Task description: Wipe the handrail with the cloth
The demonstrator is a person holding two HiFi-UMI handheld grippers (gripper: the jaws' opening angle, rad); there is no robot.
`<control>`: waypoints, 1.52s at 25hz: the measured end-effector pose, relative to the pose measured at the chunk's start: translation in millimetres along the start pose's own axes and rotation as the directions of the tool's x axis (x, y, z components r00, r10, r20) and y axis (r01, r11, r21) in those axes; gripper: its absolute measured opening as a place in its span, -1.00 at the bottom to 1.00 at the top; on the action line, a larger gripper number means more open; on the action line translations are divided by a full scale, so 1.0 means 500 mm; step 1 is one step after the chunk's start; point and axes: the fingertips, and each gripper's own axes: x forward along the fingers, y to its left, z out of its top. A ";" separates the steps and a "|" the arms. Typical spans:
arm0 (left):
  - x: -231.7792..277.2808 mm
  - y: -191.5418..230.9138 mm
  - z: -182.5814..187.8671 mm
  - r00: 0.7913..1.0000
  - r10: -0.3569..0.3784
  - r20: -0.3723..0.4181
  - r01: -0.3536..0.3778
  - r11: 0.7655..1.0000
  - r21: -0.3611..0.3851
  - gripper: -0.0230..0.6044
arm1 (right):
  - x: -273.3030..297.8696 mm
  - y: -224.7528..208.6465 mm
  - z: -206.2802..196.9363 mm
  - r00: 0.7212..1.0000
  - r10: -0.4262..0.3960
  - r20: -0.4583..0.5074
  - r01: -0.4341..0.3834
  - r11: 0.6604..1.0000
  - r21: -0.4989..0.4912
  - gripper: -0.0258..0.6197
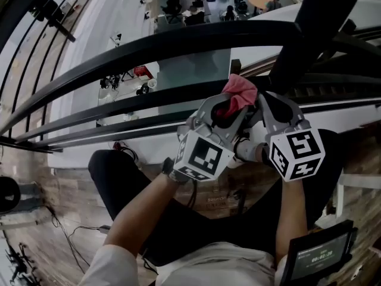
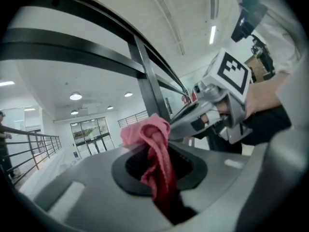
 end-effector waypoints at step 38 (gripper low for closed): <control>0.028 0.033 0.061 0.989 0.103 -0.104 -0.122 0.972 -0.199 -0.72 | -0.020 0.000 0.062 0.995 -0.011 0.095 0.009 1.000 0.025 -0.92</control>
